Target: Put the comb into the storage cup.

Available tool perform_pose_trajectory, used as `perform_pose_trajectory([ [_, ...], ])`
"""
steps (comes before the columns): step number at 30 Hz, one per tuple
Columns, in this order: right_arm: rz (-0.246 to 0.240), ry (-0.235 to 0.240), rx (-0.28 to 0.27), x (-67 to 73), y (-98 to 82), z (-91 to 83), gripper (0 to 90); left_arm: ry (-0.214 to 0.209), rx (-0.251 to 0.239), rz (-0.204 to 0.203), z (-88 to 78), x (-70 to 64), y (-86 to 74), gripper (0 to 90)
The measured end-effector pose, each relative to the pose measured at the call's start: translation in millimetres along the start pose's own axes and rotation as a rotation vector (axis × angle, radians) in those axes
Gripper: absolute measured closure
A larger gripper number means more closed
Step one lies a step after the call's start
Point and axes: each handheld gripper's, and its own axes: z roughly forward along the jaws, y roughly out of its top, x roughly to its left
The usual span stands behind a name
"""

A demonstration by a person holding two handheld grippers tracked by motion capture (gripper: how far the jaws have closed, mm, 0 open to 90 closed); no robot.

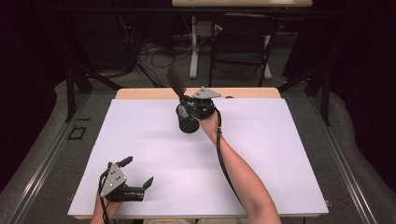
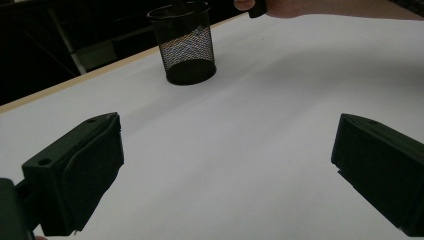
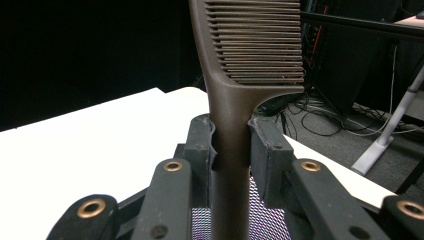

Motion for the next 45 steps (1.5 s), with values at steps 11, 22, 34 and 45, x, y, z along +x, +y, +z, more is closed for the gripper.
perform_pose_trajectory([
  [11, 0.003, -0.003, 0.022, 1.7, -1.1, 1.3, 72.2, 0.000, 0.000, -0.003, 0.4, 0.1, -0.1, 0.5],
  [22, 0.004, -0.008, 0.049, 1.2, -3.8, 2.8, 72.1, -0.001, -0.002, -0.002, -0.1, 0.2, 0.3, 0.6],
  [34, 0.016, -0.022, 0.073, -0.8, -6.9, 3.2, 72.1, -0.001, -0.005, 0.000, -0.2, 0.4, 0.5, 0.6],
  [45, 0.014, -0.020, 0.091, 0.6, -9.1, 3.1, 72.1, 0.000, -0.008, -0.005, -0.4, 0.4, 0.5, 0.7],
])
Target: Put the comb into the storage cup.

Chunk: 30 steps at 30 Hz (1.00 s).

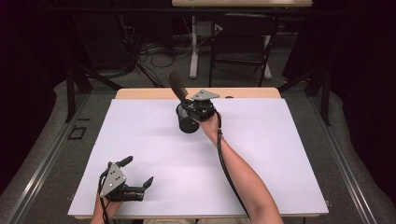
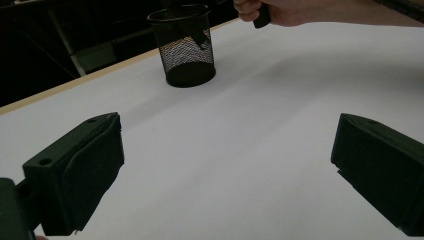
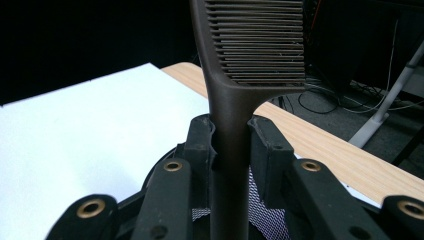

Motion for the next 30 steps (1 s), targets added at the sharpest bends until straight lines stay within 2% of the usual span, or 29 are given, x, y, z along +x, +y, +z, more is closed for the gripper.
perform_pose_trajectory([
  [8, -0.024, 0.002, 0.028, 2.0, -0.7, 0.2, 72.1, -0.004, 0.002, 0.002, 0.6, -0.7, 0.2, 0.7],
  [11, -0.007, 0.011, 0.040, 2.4, -1.2, -0.4, 72.1, -0.002, -0.007, -0.002, -0.6, -0.9, 0.3, 0.8],
  [19, -0.028, 0.002, 0.085, 4.4, -2.2, 1.0, 72.0, -0.002, -0.006, 0.000, -0.6, -0.5, 0.2, 0.8],
  [22, -0.078, -0.033, 0.112, 7.8, -2.4, 1.1, 71.9, -0.003, -0.005, -0.002, -0.2, -0.2, 0.1, 0.8],
  [25, -0.109, -0.034, 0.129, 11.8, -1.3, 0.8, 71.9, -0.003, -0.007, -0.001, -0.4, -0.6, 0.3, 0.8],
  [28, -0.107, -0.032, 0.137, 13.3, -0.9, 0.9, 71.8, -0.002, -0.007, 0.000, -0.6, -0.8, 0.3, 0.8],
  [30, -0.105, -0.038, 0.161, 13.5, -1.7, 1.7, 71.7, -0.001, -0.005, 0.001, -0.7, -0.7, 0.3, 0.8],
])
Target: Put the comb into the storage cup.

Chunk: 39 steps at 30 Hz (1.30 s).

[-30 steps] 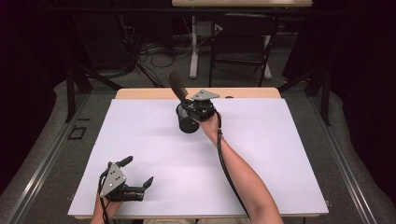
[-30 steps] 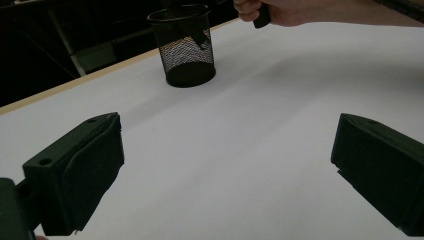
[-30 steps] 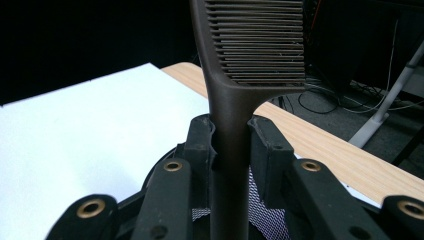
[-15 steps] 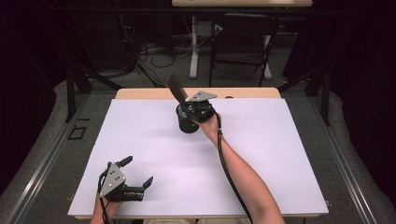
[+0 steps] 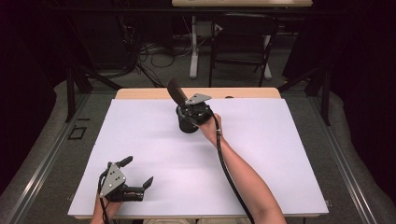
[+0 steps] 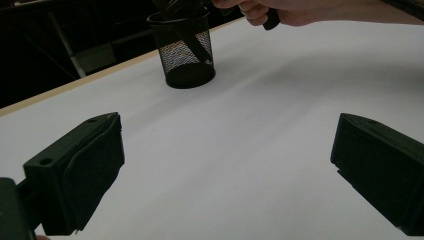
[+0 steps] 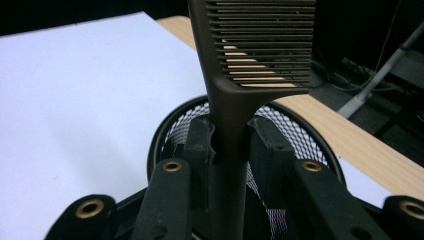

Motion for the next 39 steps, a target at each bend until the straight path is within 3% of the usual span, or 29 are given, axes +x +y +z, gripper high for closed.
perform_pose_trajectory([
  [2, -0.013, -0.009, 0.025, 1.7, -0.7, 1.3, 71.4, -0.002, -0.001, -0.003, 0.0, 0.2, -0.1, 0.8],
  [7, 0.016, -0.013, 0.026, 1.7, -0.8, -0.7, 66.6, -0.001, 0.001, 0.001, 0.3, 0.5, -0.1, 0.8],
  [16, 0.069, -0.002, 0.045, -6.7, 4.3, -17.2, 41.2, -0.001, 0.000, 0.002, 0.3, 0.0, 0.1, 0.8],
  [22, 0.090, 0.059, 0.084, -12.6, 6.7, -29.7, 19.0, 0.000, -0.001, -0.001, 0.3, 0.1, 0.0, 0.8],
  [39, 0.104, 0.140, 0.099, -15.8, 9.3, -56.2, 6.2, -0.002, -0.003, -0.001, -0.4, 0.5, 0.0, 0.8],
])
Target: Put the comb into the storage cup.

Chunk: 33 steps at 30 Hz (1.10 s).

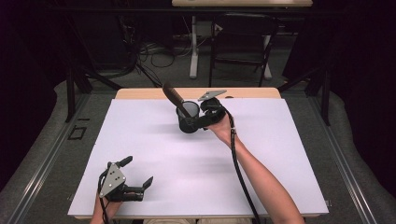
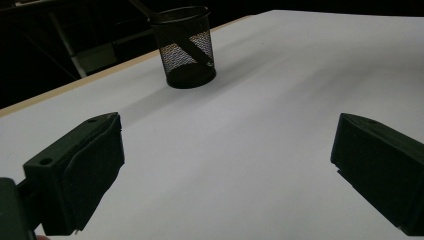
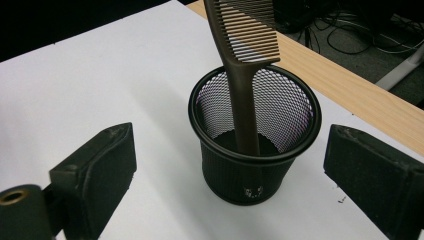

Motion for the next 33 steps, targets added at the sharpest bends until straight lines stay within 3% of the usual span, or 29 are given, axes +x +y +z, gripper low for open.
perform_pose_trajectory([
  [17, -0.005, 0.033, 0.015, 3.1, -14.1, -24.4, 2.0, -0.001, 0.005, 0.004, 1.5, -1.3, 0.6, 0.7],
  [33, 0.019, 0.035, 0.042, -4.2, -43.5, -49.5, 0.3, -0.006, 0.007, 0.002, 3.7, -0.9, 1.0, 0.7],
])
